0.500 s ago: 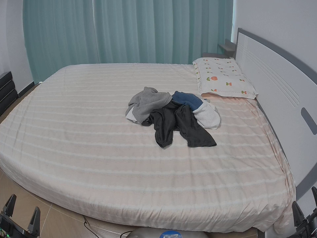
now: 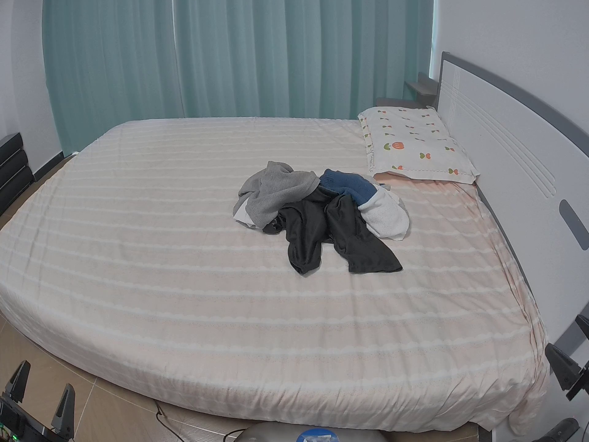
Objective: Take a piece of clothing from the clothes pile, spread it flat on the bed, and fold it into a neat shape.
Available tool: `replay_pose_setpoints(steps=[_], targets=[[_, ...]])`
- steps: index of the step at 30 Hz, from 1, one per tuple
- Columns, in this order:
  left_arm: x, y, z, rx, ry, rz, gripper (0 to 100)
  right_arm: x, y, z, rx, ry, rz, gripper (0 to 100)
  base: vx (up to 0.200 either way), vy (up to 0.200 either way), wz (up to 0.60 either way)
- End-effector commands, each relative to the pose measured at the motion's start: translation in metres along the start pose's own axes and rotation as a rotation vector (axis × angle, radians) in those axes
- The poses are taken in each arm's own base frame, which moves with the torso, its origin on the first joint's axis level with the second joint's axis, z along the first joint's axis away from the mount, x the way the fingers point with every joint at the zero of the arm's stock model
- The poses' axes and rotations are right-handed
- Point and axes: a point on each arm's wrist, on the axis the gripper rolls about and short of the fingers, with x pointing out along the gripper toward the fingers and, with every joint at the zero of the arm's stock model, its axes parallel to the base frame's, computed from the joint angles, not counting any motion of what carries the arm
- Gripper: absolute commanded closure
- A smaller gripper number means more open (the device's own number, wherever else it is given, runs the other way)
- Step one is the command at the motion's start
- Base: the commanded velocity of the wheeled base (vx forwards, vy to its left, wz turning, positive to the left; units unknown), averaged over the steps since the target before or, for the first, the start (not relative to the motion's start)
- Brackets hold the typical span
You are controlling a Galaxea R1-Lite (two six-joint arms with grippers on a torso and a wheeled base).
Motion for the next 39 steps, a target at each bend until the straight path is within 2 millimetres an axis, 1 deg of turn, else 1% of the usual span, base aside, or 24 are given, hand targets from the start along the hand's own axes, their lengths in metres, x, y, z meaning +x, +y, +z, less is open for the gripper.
replay_pose_setpoints(steps=[1, 2, 3, 4, 5, 6, 7, 8, 9, 10, 11, 16, 17, 18, 20, 22, 23, 24, 25, 26, 29, 31, 33, 39], targets=[[0.000, 0.000, -0.005, -0.001, -0.001, 0.001, 0, 0.145, 0.001, 0.003, 0.064, 0.421, 0.186, 0, 0.000, 0.000, 0.00], [0.000, 0.000, -0.005, -0.001, -0.001, 0.001, 0, 0.167, 0.002, -0.003, 0.064, 0.440, 0.180, 0, 0.000, 0.000, 0.00], [0.000, 0.000, -0.005, -0.001, -0.001, 0.001, 0, 0.169, 0.001, -0.004, 0.065, 0.442, 0.176, 0, 0.000, 0.000, 0.00], [0.000, 0.000, -0.005, -0.001, -0.001, 0.001, 0, 0.199, 0.001, -0.012, 0.070, 0.472, 0.138, 0, 0.000, 0.000, 0.00], [0.000, 0.000, -0.005, -0.001, -0.001, 0.001, 0, 0.216, 0.001, -0.018, 0.081, 0.488, 0.115, 0, 0.000, 0.000, 0.00], [0.000, 0.000, -0.005, -0.001, -0.001, 0.001, 0, 0.219, 0.001, -0.019, 0.084, 0.492, 0.111, 0, 0.000, 0.000, 0.00], [0.000, 0.000, -0.005, -0.001, -0.001, 0.001, 0, 0.244, 0.004, -0.028, 0.118, 0.516, 0.087, 0, 0.000, 0.000, 0.00], [0.000, 0.000, -0.005, -0.001, -0.001, 0.001, 0, 0.244, 0.004, -0.028, 0.118, 0.516, 0.087, 0, 0.000, 0.000, 0.00], [0.000, 0.000, -0.005, -0.002, -0.001, 0.001, 0, 0.270, 0.008, -0.035, 0.176, 0.523, 0.072, 0, 0.000, 0.000, 0.00], [0.000, 0.000, -0.005, -0.002, -0.001, 0.001, 0, 0.270, 0.008, -0.035, 0.176, 0.523, 0.072, 0, 0.000, 0.000, 0.00], [0.000, 0.000, -0.005, -0.004, -0.001, 0.001, 0, 0.299, 0.012, -0.042, 0.235, 0.531, 0.046, 0, 0.000, 0.000, 0.00], [0.000, 0.000, -0.005, -0.008, -0.002, 0.003, 0, 0.367, 0.011, -0.066, 0.283, 0.513, -0.059, 0, 0.000, 0.000, 0.00], [0.000, 0.000, -0.005, -0.008, -0.001, 0.003, 0, 0.374, 0.010, -0.069, 0.284, 0.508, -0.071, 0, 0.000, 0.000, 0.00], [0.000, 0.000, -0.005, -0.008, -0.001, 0.003, 0, 0.388, 0.009, -0.075, 0.286, 0.501, -0.089, 0, 0.000, 0.000, 0.00], [0.000, 0.000, -0.005, -0.008, -0.002, 0.003, 0, 0.405, 0.007, -0.082, 0.288, 0.492, -0.108, 0, 0.000, 0.000, 0.00], [0.000, 0.000, -0.005, -0.010, -0.001, 0.003, 0, 0.417, 0.007, -0.088, 0.298, 0.496, -0.120, 0, 0.000, 0.000, 0.00], [0.000, 0.000, -0.005, -0.011, -0.001, 0.003, 0, 0.426, 0.008, -0.094, 0.310, 0.500, -0.128, 0, 0.000, 0.000, 0.00], [0.000, 0.000, -0.005, -0.013, -0.001, 0.003, 0, 0.428, 0.009, -0.095, 0.312, 0.497, -0.128, 0, 0.000, 0.000, 0.00], [0.000, 0.000, -0.005, -0.022, 0.001, 0.006, 0, 0.440, 0.011, -0.101, 0.338, 0.492, -0.136, 0, 0.000, 0.000, 0.00], [0.000, 0.000, -0.005, -0.031, -0.001, 0.013, 0, 0.445, 0.015, -0.104, 0.353, 0.490, -0.137, 0, 0.000, 0.000, 0.00], [0.000, 0.001, -0.005, -0.045, -0.003, 0.024, 0, 0.456, 0.028, -0.118, 0.360, 0.500, -0.147, 0, 0.000, 0.000, 0.00], [0.000, 0.001, -0.005, -0.036, -0.003, 0.023, 0, 0.462, 0.033, -0.125, 0.353, 0.492, -0.160, 0, 0.000, 0.000, 0.00], [0.000, 0.001, -0.005, -0.024, -0.003, 0.021, 0, 0.466, 0.034, -0.127, 0.353, 0.484, -0.167, 0, 0.000, 0.000, 0.00], [0.000, 0.000, -0.005, -0.018, -0.003, 0.018, 0, 0.491, 0.037, -0.135, 0.369, 0.426, -0.189, 0, 0.000, 0.000, 0.00]])
